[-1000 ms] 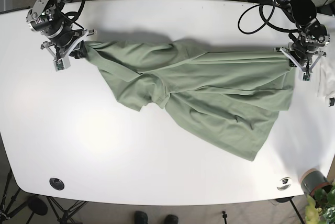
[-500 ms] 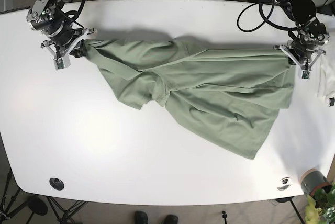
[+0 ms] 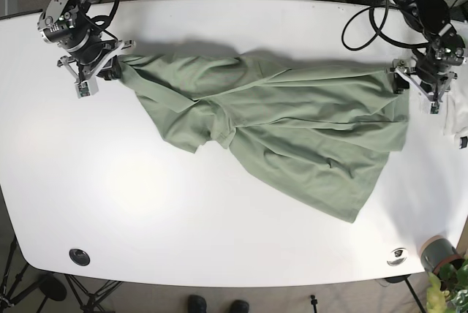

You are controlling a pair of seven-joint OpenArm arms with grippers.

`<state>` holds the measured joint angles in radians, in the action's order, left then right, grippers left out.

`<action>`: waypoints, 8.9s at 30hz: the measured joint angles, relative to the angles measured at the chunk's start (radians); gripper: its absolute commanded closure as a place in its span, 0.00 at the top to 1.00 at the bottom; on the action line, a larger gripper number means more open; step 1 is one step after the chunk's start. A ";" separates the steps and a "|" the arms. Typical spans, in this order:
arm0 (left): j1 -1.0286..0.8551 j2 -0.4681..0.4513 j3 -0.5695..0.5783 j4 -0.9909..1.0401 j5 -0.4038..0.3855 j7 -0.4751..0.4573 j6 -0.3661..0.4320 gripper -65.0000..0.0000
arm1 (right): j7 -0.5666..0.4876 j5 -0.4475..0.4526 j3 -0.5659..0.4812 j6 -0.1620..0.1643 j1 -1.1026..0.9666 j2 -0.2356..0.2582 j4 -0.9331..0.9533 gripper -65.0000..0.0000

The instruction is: Fold the T-shirt properly

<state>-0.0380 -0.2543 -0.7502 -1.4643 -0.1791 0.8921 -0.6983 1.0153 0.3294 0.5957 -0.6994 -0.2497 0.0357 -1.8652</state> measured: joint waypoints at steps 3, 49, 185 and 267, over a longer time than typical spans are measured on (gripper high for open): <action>0.000 -0.052 0.002 0.000 -0.127 0.034 0.002 0.62 | 0.000 -0.004 0.000 0.000 0.008 0.000 0.000 0.00; 0.265 -0.117 0.171 0.504 -0.125 -0.183 0.001 0.62 | 0.000 -0.007 -0.001 0.000 0.032 -0.003 -0.002 0.00; 0.443 -0.090 0.137 0.058 -0.142 0.103 0.159 0.00 | 0.014 -0.003 -0.064 0.000 0.391 0.055 -0.010 0.00; -0.048 -0.138 -0.019 -0.039 -0.264 0.087 0.103 0.00 | 0.020 0.196 -0.039 0.005 0.138 0.058 0.012 0.69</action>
<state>-0.0860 -0.3923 -0.7696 -1.5036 -0.4427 0.9787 -0.5957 1.0351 0.5259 0.5568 -0.6949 -0.1120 0.0937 -1.8534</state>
